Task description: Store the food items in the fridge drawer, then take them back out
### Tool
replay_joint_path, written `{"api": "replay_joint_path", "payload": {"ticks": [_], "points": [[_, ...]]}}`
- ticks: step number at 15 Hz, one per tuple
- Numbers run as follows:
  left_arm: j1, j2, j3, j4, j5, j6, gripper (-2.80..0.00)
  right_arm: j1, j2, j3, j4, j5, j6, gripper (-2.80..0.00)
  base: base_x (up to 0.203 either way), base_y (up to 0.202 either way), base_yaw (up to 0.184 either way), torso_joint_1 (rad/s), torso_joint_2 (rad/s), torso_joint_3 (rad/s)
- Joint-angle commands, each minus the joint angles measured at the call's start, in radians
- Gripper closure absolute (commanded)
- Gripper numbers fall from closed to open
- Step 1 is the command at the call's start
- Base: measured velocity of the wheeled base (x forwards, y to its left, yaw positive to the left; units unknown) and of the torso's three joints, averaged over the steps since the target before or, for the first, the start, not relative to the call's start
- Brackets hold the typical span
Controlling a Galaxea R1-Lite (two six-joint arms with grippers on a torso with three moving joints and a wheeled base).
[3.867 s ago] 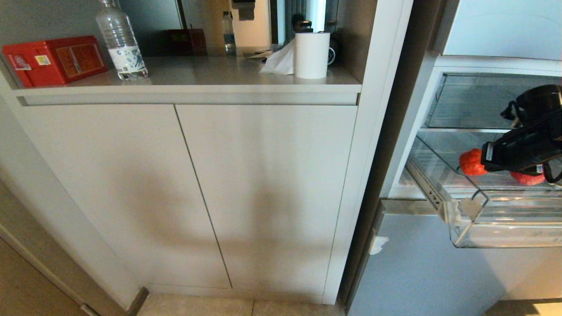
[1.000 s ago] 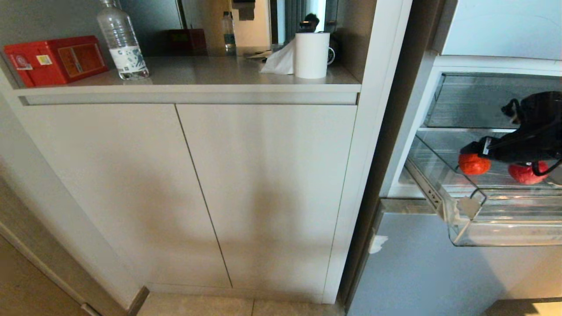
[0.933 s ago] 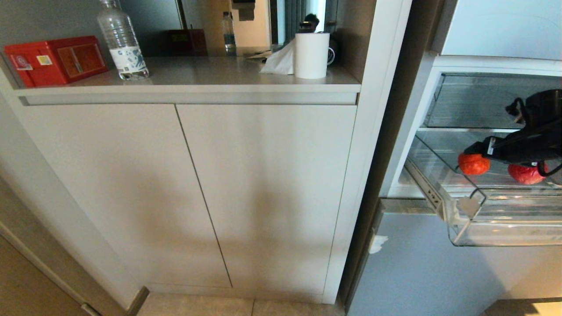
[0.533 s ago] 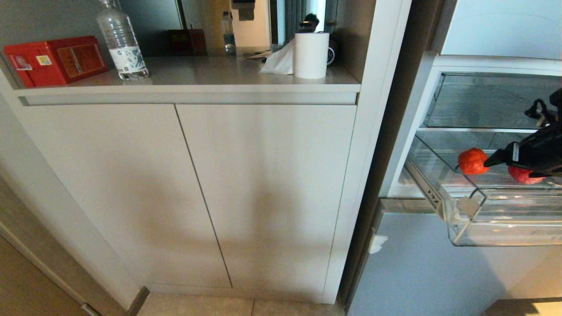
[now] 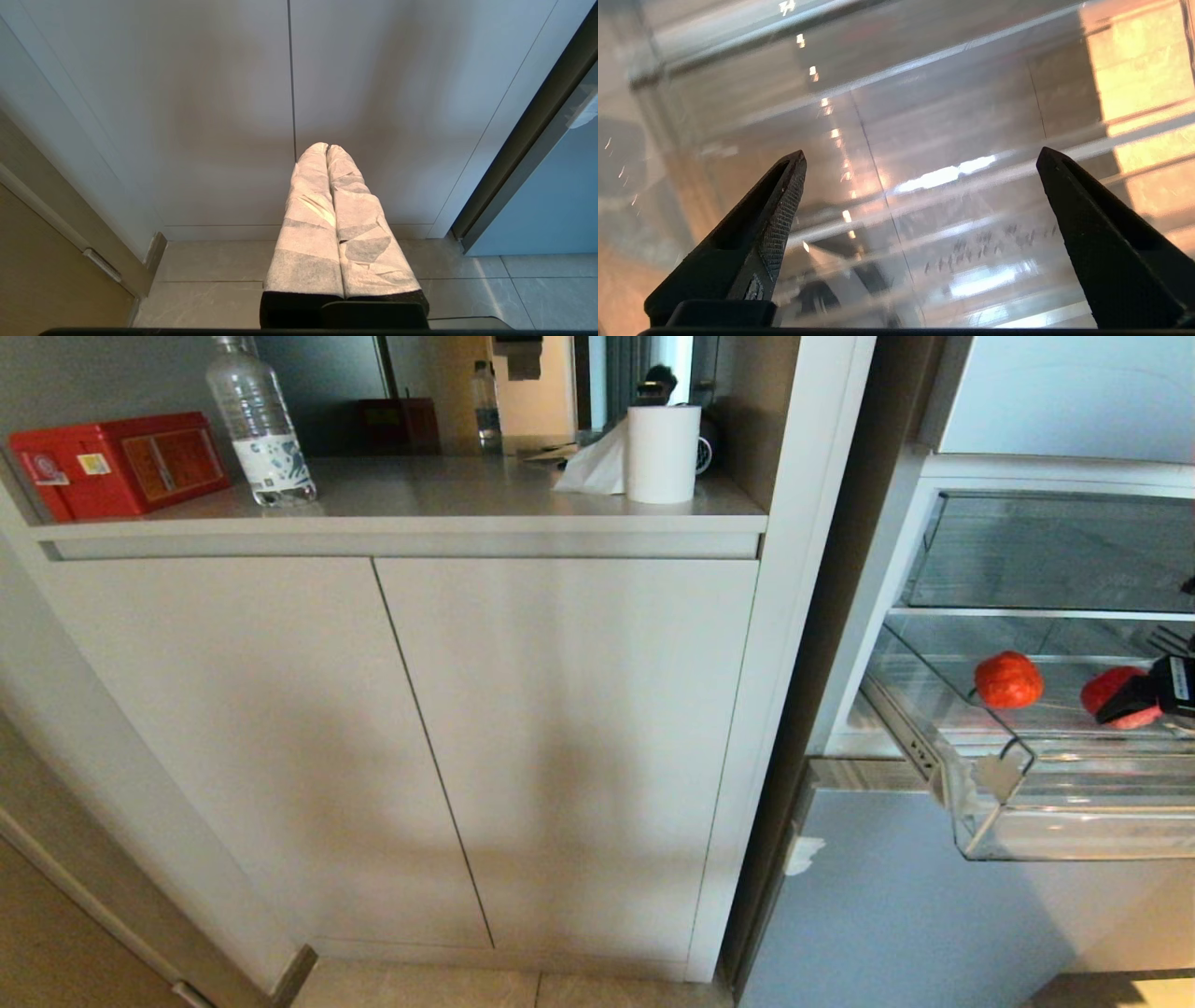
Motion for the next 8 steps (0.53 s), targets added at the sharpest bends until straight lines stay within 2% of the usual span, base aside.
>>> {"api": "replay_joint_path", "payload": {"ticks": [1, 5, 8], "points": [[0.000, 0.000, 0.000, 0.001, 0.000, 0.000, 0.00, -0.019, -0.043, 0.010, 0.053, 0.001, -0.008, -2.80, 0.000, 0.000, 0.000, 0.000, 0.00, 0.000], [0.000, 0.000, -0.001, 0.001, 0.000, 0.000, 0.00, -0.037, -0.101, 0.072, 0.054, 0.017, -0.011, -2.80, 0.000, 0.000, 0.000, 0.000, 0.00, 0.000], [0.000, 0.000, 0.001, 0.001, 0.000, 0.000, 0.00, -0.032, -0.068, 0.068, -0.051, 0.065, -0.004, -2.80, 0.000, 0.000, 0.000, 0.000, 0.00, 0.000]]}}
